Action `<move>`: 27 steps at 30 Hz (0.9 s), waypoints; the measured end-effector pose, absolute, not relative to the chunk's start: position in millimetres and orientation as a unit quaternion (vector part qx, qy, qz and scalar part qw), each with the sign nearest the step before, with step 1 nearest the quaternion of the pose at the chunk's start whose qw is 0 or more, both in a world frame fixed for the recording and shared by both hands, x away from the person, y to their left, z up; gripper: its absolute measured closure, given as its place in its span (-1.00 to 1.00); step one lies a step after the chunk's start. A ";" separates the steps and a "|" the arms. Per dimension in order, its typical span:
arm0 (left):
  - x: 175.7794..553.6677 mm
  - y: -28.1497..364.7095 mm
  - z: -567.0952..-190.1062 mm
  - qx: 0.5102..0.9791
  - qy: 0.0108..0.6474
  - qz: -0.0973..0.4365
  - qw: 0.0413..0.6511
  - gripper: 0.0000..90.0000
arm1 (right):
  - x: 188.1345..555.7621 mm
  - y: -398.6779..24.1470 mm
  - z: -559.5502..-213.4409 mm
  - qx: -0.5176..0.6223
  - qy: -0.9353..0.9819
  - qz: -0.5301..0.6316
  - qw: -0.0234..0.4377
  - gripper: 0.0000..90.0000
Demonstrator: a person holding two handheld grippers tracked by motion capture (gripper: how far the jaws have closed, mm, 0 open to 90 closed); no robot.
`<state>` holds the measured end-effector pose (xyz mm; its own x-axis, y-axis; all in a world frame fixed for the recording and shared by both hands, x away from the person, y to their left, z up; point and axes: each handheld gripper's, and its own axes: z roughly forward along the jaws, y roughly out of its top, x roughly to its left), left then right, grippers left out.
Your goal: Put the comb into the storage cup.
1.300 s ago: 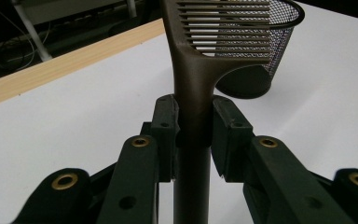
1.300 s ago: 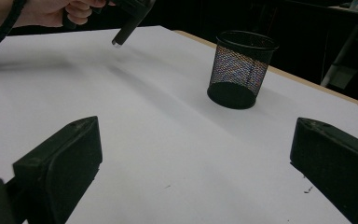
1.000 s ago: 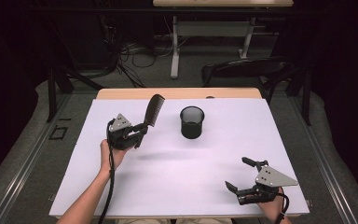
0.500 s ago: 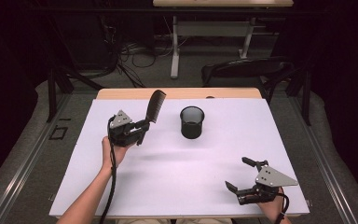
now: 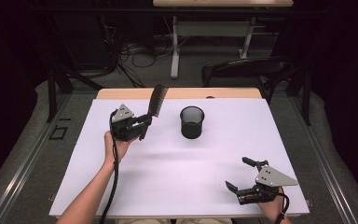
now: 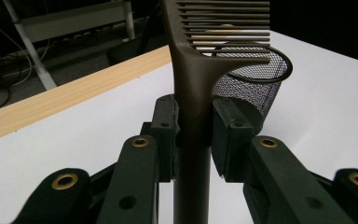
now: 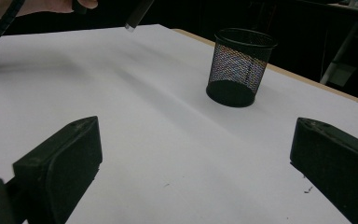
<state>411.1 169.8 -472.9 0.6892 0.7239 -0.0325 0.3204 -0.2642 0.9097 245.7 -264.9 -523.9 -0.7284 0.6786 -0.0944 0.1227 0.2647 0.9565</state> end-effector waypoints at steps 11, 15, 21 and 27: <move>417.1 164.1 -458.8 0.763 0.336 0.208 0.512 0.61 | 245.5 -264.9 -523.7 0.266 0.753 0.545 0.256 -0.97; 420.0 161.2 -455.2 0.759 0.335 0.210 0.517 0.61 | 245.9 -265.3 -524.0 0.267 0.754 0.543 0.255 -0.97; 423.6 157.5 -451.6 0.757 0.335 0.210 0.520 0.61 | 245.9 -265.6 -523.9 0.267 0.753 0.544 0.257 -0.96; 427.1 155.4 -445.0 0.753 0.334 0.213 0.526 0.61 | 246.1 -265.5 -524.0 0.267 0.754 0.543 0.256 -0.96</move>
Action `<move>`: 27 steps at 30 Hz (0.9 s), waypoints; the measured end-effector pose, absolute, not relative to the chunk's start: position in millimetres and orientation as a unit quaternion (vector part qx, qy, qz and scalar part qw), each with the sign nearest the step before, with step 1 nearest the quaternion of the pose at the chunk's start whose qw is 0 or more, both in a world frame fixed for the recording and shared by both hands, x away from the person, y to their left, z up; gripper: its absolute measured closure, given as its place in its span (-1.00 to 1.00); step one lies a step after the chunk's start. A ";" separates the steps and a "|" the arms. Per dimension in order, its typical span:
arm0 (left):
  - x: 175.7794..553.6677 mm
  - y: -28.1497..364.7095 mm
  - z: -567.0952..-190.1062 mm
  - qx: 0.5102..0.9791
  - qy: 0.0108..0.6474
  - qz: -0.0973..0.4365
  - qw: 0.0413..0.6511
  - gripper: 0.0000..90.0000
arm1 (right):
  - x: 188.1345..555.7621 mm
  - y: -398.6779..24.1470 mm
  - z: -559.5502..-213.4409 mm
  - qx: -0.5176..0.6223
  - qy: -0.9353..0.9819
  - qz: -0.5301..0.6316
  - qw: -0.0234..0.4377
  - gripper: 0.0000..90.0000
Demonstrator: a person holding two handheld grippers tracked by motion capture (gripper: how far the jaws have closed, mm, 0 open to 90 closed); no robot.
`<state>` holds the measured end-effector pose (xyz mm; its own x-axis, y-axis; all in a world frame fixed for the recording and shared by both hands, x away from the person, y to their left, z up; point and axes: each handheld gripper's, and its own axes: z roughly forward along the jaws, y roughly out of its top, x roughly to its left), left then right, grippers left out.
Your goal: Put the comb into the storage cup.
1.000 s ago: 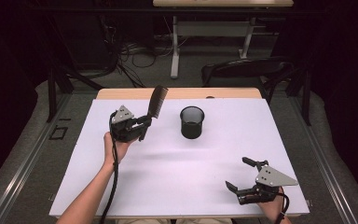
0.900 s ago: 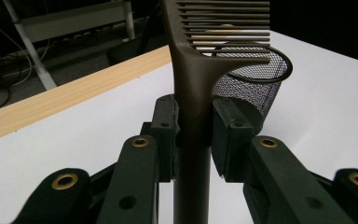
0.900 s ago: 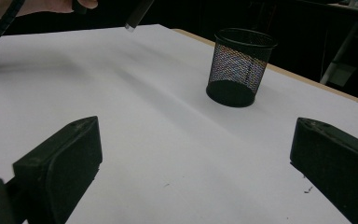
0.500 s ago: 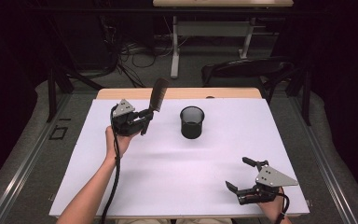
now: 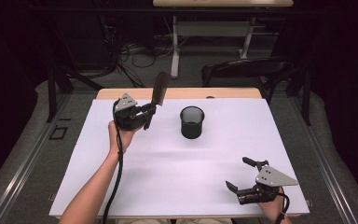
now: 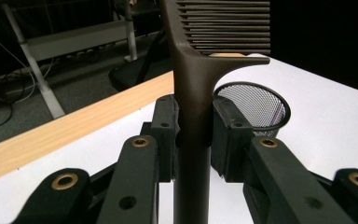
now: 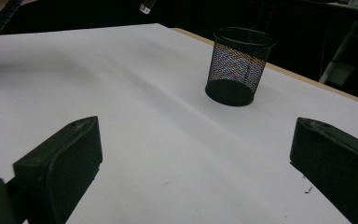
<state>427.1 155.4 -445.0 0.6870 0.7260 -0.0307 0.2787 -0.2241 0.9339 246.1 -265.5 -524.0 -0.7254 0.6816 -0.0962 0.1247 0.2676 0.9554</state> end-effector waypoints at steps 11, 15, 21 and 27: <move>433.3 151.3 -438.4 0.748 0.334 0.215 0.531 0.61 | 246.2 -265.2 -524.3 0.268 0.756 0.541 0.254 -0.96; 434.3 148.2 -436.3 0.747 0.334 0.215 0.533 0.61 | 246.2 -265.3 -524.4 0.269 0.755 0.541 0.254 -0.96; 436.6 143.9 -432.3 0.749 0.330 0.216 0.533 0.61 | 246.6 -264.8 -524.8 0.269 0.755 0.542 0.252 -0.96; 439.7 139.4 -430.7 0.749 0.328 0.216 0.533 0.61 | 246.5 -265.4 -524.6 0.270 0.756 0.541 0.250 -0.96</move>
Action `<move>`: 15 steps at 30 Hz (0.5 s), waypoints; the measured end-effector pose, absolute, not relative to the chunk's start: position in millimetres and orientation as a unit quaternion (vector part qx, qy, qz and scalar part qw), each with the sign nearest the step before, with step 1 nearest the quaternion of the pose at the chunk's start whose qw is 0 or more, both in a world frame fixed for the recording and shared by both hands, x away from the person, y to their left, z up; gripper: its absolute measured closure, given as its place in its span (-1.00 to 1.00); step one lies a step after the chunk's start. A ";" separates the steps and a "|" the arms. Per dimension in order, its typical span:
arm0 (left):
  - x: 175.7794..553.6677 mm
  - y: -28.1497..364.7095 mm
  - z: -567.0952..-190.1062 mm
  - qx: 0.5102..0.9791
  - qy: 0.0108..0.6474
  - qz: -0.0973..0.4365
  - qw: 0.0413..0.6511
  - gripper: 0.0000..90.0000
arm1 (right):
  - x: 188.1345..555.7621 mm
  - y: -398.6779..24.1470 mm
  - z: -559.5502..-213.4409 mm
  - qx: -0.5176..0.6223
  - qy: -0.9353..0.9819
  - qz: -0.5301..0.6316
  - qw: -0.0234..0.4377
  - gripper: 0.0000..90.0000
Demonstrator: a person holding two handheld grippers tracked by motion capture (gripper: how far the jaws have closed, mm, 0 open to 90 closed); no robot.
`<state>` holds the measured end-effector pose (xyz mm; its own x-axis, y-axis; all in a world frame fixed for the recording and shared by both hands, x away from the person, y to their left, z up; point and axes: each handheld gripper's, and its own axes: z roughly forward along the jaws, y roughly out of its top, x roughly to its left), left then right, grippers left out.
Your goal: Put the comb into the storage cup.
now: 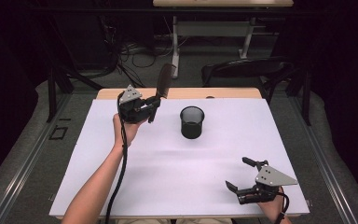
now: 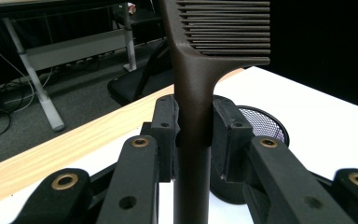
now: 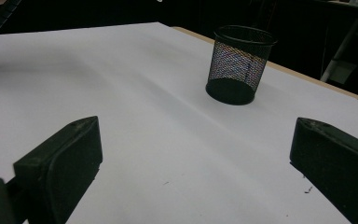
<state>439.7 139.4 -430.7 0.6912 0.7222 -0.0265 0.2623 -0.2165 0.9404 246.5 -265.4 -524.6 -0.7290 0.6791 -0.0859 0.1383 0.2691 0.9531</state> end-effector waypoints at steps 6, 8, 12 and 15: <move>442.0 133.5 -427.2 0.750 0.324 0.217 0.535 0.61 | 247.0 -265.1 -524.9 0.269 0.755 0.542 0.253 -0.96; 442.5 131.4 -426.3 0.749 0.324 0.217 0.535 0.61 | 246.6 -265.3 -524.7 0.270 0.756 0.541 0.251 -0.96; 443.7 128.6 -424.8 0.750 0.322 0.218 0.536 0.61 | 246.6 -265.5 -524.7 0.271 0.756 0.541 0.251 -0.96; 444.5 126.6 -424.1 0.750 0.320 0.217 0.537 0.61 | 246.5 -265.5 -524.8 0.271 0.756 0.541 0.251 -0.96</move>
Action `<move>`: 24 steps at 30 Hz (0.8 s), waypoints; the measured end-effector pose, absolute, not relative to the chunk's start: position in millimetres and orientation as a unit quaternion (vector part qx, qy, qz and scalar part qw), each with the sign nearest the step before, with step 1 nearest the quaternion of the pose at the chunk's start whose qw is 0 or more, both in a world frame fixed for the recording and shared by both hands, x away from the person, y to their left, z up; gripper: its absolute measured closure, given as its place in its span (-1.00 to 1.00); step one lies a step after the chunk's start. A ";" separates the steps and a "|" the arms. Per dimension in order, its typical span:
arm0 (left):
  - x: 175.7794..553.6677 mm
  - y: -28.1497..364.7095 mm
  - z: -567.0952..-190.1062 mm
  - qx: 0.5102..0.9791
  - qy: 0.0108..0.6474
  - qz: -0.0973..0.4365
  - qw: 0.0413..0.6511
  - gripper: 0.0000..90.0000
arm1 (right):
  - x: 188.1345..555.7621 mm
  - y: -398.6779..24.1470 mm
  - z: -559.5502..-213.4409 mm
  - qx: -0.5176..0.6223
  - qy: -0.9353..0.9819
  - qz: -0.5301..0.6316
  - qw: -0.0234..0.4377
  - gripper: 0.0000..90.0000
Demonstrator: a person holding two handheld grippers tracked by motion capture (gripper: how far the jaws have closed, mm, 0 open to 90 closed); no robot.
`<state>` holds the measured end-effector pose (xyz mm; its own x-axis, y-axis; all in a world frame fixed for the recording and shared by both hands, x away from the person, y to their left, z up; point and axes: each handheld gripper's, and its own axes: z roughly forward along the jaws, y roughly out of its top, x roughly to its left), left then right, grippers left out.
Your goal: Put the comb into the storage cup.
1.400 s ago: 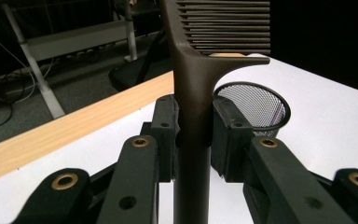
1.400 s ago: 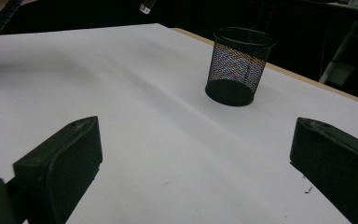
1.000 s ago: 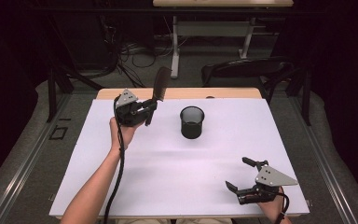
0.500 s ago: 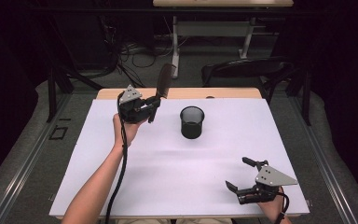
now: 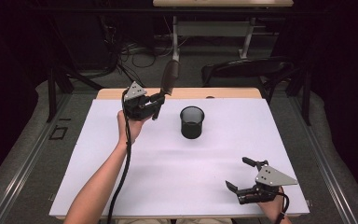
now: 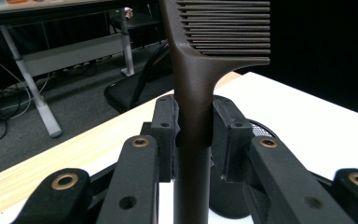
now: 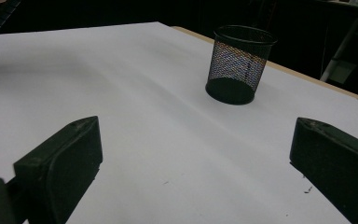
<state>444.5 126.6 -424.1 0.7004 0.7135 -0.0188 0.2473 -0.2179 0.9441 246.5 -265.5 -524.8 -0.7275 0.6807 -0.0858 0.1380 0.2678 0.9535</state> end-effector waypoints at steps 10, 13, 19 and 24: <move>446.4 120.2 -421.2 0.747 0.318 0.215 0.543 0.61 | 246.4 -265.5 -524.7 0.271 0.756 0.540 0.252 -0.96; 447.0 118.1 -419.8 0.747 0.317 0.215 0.544 0.61 | 246.4 -265.6 -524.7 0.272 0.755 0.541 0.253 -0.96; 448.9 112.8 -416.3 0.745 0.314 0.214 0.549 0.61 | 246.1 -265.7 -524.5 0.272 0.756 0.540 0.252 -0.96; 450.6 107.9 -413.7 0.745 0.311 0.213 0.550 0.61 | 246.2 -265.7 -524.6 0.272 0.755 0.541 0.252 -0.96</move>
